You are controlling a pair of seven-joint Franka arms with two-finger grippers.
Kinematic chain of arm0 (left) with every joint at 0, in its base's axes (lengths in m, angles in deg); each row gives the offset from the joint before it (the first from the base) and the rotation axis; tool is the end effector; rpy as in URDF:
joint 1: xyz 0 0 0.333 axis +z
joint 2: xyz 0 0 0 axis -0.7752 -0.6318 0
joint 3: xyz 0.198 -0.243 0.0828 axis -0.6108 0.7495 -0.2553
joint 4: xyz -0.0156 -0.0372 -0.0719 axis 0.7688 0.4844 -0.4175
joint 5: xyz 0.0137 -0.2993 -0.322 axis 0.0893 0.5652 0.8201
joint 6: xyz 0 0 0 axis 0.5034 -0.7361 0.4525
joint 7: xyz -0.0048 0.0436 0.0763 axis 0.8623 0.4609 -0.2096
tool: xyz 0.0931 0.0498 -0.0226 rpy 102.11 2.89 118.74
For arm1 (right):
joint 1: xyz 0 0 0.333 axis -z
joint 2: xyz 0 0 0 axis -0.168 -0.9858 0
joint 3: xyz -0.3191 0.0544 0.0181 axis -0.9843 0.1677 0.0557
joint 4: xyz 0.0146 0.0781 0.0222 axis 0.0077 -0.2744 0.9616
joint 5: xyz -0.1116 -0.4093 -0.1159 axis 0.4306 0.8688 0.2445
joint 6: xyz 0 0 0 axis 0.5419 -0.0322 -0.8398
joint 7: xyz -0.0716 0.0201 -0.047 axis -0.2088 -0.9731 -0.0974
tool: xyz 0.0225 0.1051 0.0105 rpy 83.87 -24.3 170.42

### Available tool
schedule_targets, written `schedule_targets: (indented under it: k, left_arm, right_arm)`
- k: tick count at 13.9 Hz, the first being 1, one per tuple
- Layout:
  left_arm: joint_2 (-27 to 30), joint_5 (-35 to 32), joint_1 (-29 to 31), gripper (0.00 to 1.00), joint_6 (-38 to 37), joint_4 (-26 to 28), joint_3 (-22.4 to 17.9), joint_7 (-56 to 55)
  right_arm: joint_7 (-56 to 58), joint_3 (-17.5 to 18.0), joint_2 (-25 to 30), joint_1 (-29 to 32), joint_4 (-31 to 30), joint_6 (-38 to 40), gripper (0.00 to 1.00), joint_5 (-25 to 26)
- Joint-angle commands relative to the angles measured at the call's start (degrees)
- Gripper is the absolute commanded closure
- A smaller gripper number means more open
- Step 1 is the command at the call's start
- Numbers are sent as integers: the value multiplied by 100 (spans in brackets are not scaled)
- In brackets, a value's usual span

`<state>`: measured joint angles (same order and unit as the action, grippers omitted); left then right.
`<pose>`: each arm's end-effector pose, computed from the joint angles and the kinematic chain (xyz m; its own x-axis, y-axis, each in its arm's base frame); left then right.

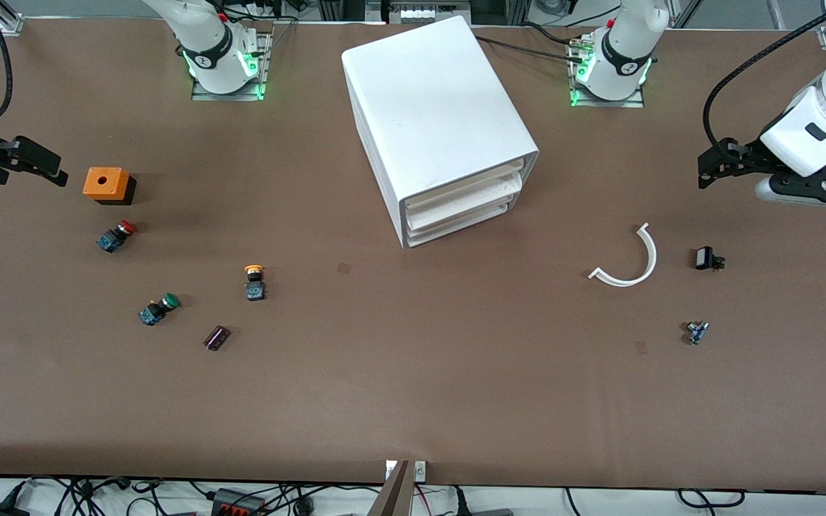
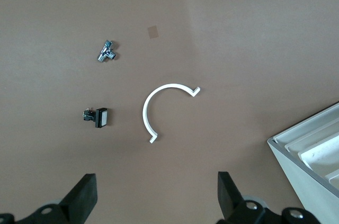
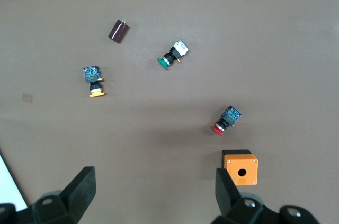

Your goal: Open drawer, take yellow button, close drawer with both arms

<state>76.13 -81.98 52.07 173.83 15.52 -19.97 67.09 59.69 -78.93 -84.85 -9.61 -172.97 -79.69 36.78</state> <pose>0.5976 -0.0441 0.5889 0.9936 -0.1067 -0.0365 -0.1074 -0.9940 -0.0195 0.5956 -0.0476 0.5855 0.9995 -0.0323 -0.0034 -0.0324 -0.9994 -0.0136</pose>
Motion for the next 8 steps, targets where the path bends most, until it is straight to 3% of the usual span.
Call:
schedule_targets:
  k: [1,8]
  left_arm:
    - [-13,57,15,0,-117,-123,10,137]
    - [-13,57,15,0,-117,-123,10,146]
  right_arm:
    - [-9,24,104,2,-101,-64,0,79]
    - [-35,24,95,-15,-101,-213,0,281]
